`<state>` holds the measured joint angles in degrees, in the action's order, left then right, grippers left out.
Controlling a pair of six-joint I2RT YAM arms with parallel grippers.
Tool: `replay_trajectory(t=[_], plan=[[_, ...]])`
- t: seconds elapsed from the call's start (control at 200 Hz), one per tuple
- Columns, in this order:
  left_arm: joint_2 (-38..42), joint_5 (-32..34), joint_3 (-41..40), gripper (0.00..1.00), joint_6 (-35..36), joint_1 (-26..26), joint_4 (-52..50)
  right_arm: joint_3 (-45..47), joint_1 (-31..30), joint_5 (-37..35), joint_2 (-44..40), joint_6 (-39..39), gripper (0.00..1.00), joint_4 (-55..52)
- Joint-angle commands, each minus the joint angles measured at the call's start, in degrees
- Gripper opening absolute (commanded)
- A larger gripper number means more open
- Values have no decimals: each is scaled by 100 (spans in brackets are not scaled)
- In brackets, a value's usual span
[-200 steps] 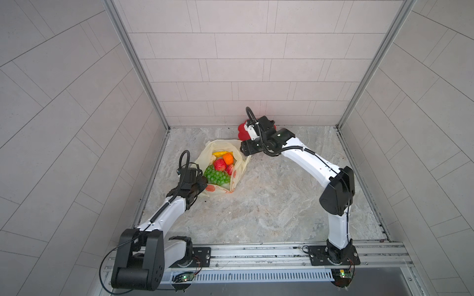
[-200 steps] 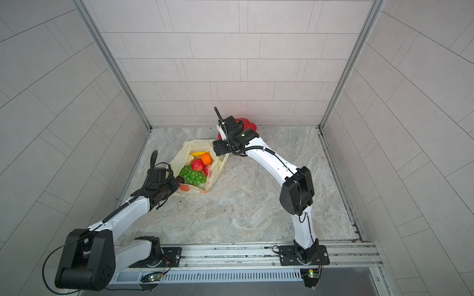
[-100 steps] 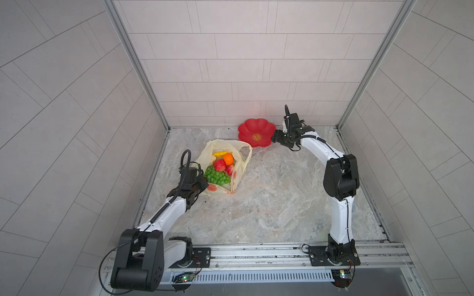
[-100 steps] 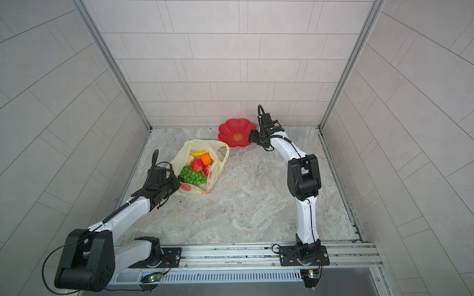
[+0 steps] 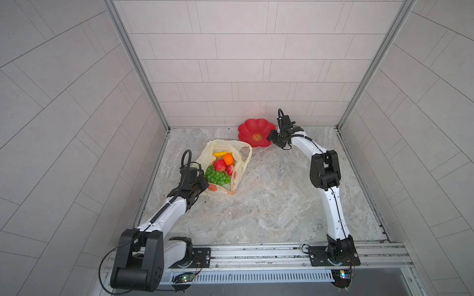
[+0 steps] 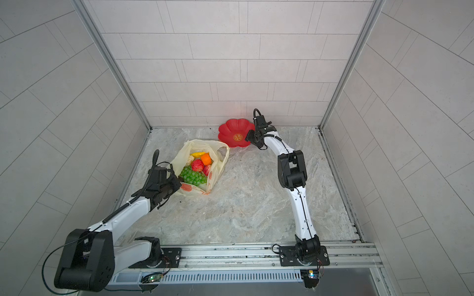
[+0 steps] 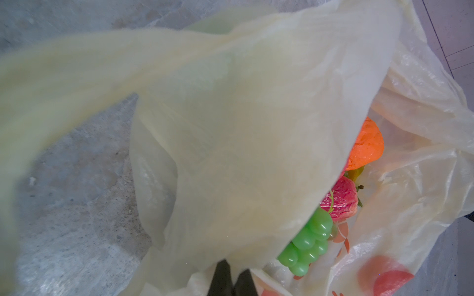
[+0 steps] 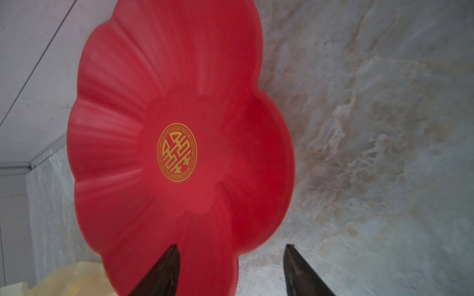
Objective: Take fruits out of the plastic bag
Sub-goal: Move the plate to the center of the table.
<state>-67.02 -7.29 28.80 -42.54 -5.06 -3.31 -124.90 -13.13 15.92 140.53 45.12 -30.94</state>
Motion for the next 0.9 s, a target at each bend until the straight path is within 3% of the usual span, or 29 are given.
replay_trajectory(t=[0.0,0.305,0.565,0.751,0.891], plan=[[-43,-1,-6,4,71,-43,25,-294,3,19,210,251,55,-312],[-62,10,-6,4,71,-48,25,-321,-6,144,237,306,24,-468],[-80,0,-6,4,55,-48,33,514,51,383,-263,392,1,12],[-67,18,3,4,62,-50,21,1428,147,385,-952,331,0,318],[-17,54,3,4,71,-48,-19,2695,341,392,-1798,265,0,682]])
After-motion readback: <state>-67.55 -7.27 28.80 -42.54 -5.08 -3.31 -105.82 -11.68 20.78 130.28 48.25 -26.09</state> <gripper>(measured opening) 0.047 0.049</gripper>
